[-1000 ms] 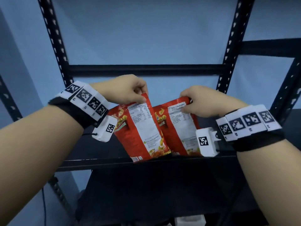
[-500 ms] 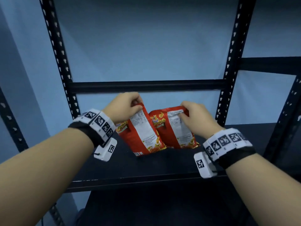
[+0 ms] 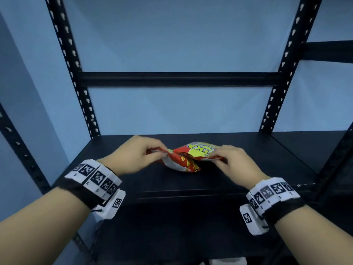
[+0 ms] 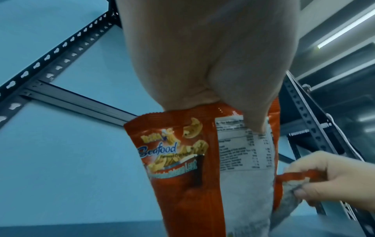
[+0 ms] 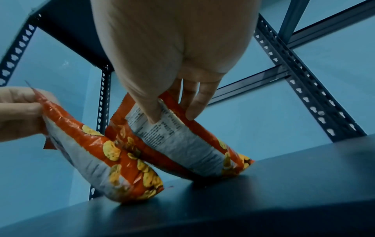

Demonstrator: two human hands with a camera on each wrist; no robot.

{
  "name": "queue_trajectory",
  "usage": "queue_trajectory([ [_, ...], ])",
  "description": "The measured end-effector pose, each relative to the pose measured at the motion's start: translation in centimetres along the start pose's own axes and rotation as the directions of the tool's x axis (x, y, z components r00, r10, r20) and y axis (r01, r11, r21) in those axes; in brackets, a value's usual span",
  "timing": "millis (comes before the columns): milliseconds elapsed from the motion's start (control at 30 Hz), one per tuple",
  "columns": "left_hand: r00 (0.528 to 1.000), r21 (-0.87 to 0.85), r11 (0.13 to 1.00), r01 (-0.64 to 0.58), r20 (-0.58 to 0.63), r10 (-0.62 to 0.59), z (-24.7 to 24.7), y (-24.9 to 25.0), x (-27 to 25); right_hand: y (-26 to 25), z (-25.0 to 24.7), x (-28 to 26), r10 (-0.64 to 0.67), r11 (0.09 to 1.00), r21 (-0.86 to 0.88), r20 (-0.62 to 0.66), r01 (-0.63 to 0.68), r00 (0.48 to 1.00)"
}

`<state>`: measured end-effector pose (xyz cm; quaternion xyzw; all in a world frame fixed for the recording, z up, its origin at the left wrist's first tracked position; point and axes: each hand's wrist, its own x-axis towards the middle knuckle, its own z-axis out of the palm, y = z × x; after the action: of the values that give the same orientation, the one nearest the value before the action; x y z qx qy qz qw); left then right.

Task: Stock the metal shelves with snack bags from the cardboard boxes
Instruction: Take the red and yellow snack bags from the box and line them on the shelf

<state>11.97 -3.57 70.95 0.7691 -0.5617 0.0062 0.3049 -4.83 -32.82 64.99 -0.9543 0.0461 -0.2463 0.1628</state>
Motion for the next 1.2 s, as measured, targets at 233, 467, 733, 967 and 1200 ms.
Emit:
queue_trajectory([
  [233,0.988,0.015,1.0,0.026,0.152,-0.028,3.7,-5.1,-2.8,2.0,0.7,-0.3,0.178,0.966,-0.222,0.18,-0.136,0.967],
  [467,0.954,0.114,0.978,0.177,0.224,-0.199,3.8,-8.2,-4.0,2.5,0.4,-0.4,0.323,0.934,-0.258,0.314,-0.247,0.893],
  [733,0.948,0.1,0.954,0.283,0.124,-0.294,4.8,-7.0,-5.3,-2.0,2.3,1.0,0.252,0.958,-0.216,0.304,-0.191,0.919],
  [967,0.869,0.286,0.855,0.432,0.12,-0.479,7.2,-5.7,-5.0,-2.6,4.5,1.2,0.336,0.922,-0.335,0.434,-0.197,0.836],
  [1200,0.851,0.247,0.872,0.423,0.222,-0.475,5.4,-7.2,-5.7,1.7,3.1,0.9,0.472,0.845,-0.459,0.398,-0.275,0.787],
])
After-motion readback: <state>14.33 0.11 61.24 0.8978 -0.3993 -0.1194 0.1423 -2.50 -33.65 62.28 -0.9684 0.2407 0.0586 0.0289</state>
